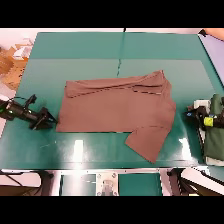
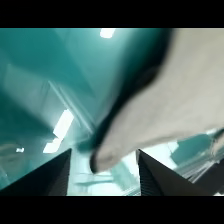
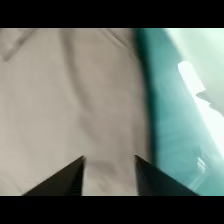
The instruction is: Fold the shirts.
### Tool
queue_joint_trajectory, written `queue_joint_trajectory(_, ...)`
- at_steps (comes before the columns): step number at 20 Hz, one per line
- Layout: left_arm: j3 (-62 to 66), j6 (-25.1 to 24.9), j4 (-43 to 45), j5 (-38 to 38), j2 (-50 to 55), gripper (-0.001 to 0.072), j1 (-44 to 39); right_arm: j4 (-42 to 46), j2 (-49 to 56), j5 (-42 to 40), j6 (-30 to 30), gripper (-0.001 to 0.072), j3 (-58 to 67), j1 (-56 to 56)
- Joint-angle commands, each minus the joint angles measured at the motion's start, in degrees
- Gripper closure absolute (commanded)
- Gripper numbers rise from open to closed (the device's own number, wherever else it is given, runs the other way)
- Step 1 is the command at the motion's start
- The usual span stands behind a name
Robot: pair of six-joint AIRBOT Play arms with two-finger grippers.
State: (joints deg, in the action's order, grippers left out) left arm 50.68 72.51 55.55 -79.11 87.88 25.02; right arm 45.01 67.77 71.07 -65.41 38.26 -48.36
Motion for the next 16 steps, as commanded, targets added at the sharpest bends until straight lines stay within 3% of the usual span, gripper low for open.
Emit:
queue_joint_trajectory(1,-6.47,-4.42,-3.54,9.44,-0.31,0.0223,-0.90,1.55,-1.70,-3.13,-0.42,0.0267,-7.02,-1.68)
queue_joint_trajectory(3,-7.65,-6.29,-5.53,10.08,-0.28,0.0223,-3.28,1.55,-1.66,-5.35,-0.37,0.0266,-10.45,-1.20)
queue_joint_trajectory(5,-7.61,-7.52,-5.51,9.53,-0.31,0.0225,-5.81,1.07,-0.96,-7.61,-0.37,0.0209,-13.03,0.13)
queue_joint_trajectory(6,-7.58,-8.35,-5.57,8.76,-0.31,0.0315,-6.14,1.03,-0.28,-8.50,-0.35,0.0209,-13.60,1.29)
queue_joint_trajectory(7,-7.45,-8.98,-5.62,8.07,-0.31,0.0476,-6.14,1.05,0.81,-9.35,-0.09,0.0209,-13.75,2.89)
queue_joint_trajectory(8,-7.21,-9.22,-5.44,7.87,-0.33,0.0533,-6.14,0.76,2.29,-10.27,0.04,0.0209,-13.75,4.79)
queue_joint_trajectory(9,-7.06,-9.20,-5.51,8.04,-0.33,0.0535,-6.14,0.00,3.98,-11.32,0.07,0.0210,-13.75,6.80)
queue_joint_trajectory(10,-7.06,-9.35,-5.62,8.24,-0.33,0.0678,-6.14,-1.42,5.90,-12.63,0.42,0.0210,-13.73,8.81)
queue_joint_trajectory(13,-7.06,-9.49,-6.16,9.55,-0.31,0.0681,-6.14,-8.33,10.32,-13.00,4.22,0.0224,-13.60,12.66)
queue_joint_trajectory(16,-7.04,-9.57,-7.26,10.91,-0.33,0.0681,-6.14,-9.01,10.51,-11.76,4.70,0.0234,-12.81,13.11)
